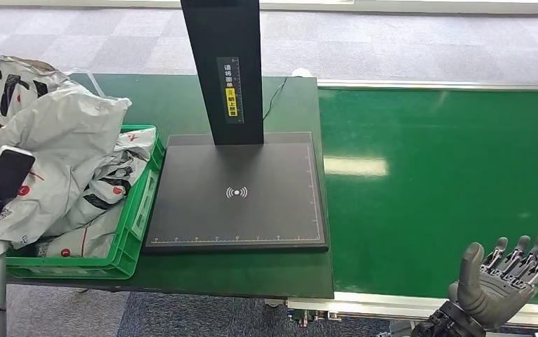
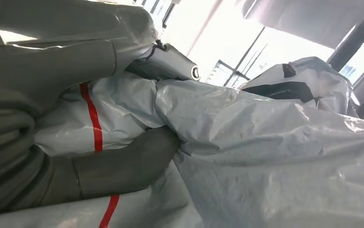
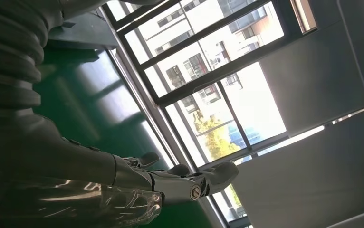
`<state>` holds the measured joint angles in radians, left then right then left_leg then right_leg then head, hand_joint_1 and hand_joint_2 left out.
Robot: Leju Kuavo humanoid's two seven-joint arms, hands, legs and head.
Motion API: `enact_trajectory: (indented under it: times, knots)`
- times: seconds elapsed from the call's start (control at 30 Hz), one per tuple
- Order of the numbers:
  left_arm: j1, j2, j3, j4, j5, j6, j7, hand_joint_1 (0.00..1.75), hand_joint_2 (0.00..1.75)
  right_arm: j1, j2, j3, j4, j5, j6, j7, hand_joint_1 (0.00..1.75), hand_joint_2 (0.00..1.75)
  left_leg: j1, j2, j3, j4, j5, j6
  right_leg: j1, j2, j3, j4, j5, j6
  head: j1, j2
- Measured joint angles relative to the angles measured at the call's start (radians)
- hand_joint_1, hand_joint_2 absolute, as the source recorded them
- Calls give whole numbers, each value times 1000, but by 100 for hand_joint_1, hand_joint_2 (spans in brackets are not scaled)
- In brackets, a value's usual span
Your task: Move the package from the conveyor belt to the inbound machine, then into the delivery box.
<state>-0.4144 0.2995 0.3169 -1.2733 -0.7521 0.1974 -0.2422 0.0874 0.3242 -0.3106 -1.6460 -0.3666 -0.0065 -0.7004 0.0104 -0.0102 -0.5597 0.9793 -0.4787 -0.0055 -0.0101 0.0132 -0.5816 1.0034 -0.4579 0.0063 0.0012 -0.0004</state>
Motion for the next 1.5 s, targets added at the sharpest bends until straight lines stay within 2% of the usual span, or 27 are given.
enact_trajectory:
  times: [0.23, 0.4, 0.7, 1.07, 1.2, 1.5]
  knots:
    - [-104, -19, -70, 149, -72, -36, 5, 175, 175, -6, 0, 16, 5, 10, 0, 0, 0, 175, 0, -1, 1, 0, 0, 0, 0, -1, 1, 0, 0, 0, 0, 0]
    - [-158, -36, -117, 243, -114, -11, 17, 175, 175, -6, 0, 16, 5, 10, 1, 0, 0, 175, 0, 0, 1, 0, 0, 0, 0, -1, 1, 0, 0, 0, 0, 0]
    - [-143, -74, -153, 312, -154, 11, 35, 175, 175, -12, 0, 18, 12, 18, 15, 0, 0, 175, 0, -1, 2, 0, 0, 0, 0, -1, 3, 0, 0, 0, 0, 0]
    - [-163, -75, -155, 368, -154, -16, 35, 175, 175, -11, 0, 11, 12, 1, 9, 0, 0, 175, 0, -1, 7, 0, 0, 0, 0, -2, 8, 0, 0, 0, 0, 0]
    - [-169, -72, -158, 376, -150, -18, 33, 1, 175, -10, 0, 11, 12, 1, 3, 0, 0, 175, 0, -1, 8, 0, 0, 0, 0, -2, 8, 0, 0, 0, 0, 0]
    - [-154, -71, -141, 364, -46, 13, -17, 0, 175, -1, 0, 14, 2, -8, -17, 0, 0, 175, 0, -1, 7, 0, 0, 0, 0, -1, 7, 0, 0, 0, 0, 0]
